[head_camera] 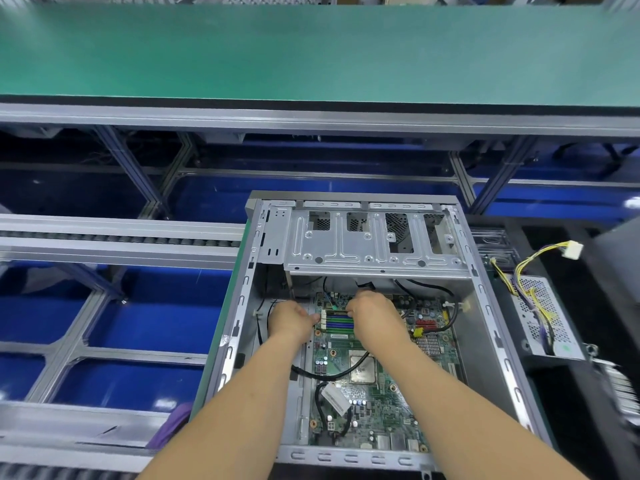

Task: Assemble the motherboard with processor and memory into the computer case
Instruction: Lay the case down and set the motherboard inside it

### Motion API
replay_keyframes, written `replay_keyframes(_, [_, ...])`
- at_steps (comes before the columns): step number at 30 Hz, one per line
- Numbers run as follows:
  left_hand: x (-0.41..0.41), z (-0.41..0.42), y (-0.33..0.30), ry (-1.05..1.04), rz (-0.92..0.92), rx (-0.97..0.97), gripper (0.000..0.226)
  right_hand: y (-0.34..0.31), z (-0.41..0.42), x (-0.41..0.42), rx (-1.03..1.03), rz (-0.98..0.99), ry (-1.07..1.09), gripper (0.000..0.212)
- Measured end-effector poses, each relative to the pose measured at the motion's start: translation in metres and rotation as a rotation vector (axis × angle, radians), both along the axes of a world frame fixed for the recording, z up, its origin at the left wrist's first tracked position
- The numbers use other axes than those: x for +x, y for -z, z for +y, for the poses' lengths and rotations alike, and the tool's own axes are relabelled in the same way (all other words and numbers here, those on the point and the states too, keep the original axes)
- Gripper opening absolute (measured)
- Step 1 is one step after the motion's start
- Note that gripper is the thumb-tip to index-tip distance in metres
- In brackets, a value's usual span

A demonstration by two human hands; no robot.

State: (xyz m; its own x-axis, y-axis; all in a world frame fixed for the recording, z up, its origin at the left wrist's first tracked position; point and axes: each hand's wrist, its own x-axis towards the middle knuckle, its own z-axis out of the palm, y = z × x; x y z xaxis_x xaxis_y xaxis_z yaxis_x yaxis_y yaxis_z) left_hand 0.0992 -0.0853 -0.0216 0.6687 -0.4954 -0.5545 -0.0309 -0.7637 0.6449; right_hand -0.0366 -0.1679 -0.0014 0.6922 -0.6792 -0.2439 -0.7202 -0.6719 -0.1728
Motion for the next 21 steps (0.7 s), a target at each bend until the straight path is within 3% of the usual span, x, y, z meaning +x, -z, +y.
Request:
replay_keyframes(13, [0.000,-0.001,-0.003,0.073,-0.063,0.025,0.025,-0.005,0.011,-0.007,-0.025,-0.073,-0.009,0.023])
replay_keyframes(17, [-0.005,-0.001,-0.009,0.229,-0.210,0.104,0.031,-0.020,0.017,-0.012,-0.021,-0.211,-0.017,0.020])
replay_keyframes(21, [-0.018,-0.002,-0.040,0.415,-0.442,0.196,0.014,-0.046,0.022,-0.019,0.043,-0.241,-0.045,0.034])
